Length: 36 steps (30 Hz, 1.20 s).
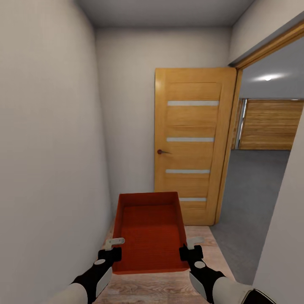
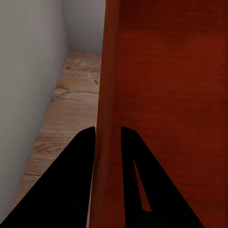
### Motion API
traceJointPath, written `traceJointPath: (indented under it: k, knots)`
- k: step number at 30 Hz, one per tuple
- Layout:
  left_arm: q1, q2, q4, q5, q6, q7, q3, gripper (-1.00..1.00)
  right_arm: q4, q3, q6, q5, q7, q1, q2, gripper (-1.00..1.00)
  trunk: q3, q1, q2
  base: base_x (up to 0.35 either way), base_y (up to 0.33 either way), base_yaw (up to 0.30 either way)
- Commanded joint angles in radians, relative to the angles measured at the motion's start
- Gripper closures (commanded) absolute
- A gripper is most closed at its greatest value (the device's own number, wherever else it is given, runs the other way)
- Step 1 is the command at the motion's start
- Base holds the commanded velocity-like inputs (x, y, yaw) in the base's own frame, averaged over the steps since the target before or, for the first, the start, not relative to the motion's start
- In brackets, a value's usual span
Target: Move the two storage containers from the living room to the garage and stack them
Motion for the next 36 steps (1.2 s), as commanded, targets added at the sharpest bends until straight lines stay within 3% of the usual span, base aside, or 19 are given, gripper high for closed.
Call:
traceJointPath:
  k: [1, 14, 25, 36]
  knots:
    - [0.000, 0.011, -0.003, -0.005, -0.029, 0.034, -0.020, 1.00, -0.002, -0.076, 0.005, -0.004, 0.003, -0.001, 0.001, 1.00, -0.001, 0.000, -0.001, 0.055, 0.000, 0.000]
    - [0.000, 0.009, -0.003, -0.005, -0.028, 0.037, -0.019, 1.00, -0.001, -0.076, 0.005, -0.003, 0.002, -0.001, 0.002, 1.00, -0.001, 0.000, -0.001, 0.008, 0.000, -0.013]
    - [0.000, 0.009, -0.005, -0.004, -0.023, 0.037, -0.019, 1.00, -0.001, -0.076, 0.005, -0.003, 0.001, -0.001, 0.002, 1.00, -0.001, 0.000, -0.001, 0.013, 0.015, -0.260]
    - [0.000, 0.008, -0.005, -0.003, -0.024, 0.035, -0.019, 1.00, -0.001, -0.076, 0.005, -0.003, 0.001, -0.001, 0.002, 1.00, -0.001, 0.000, -0.001, 0.137, 0.243, -0.286]
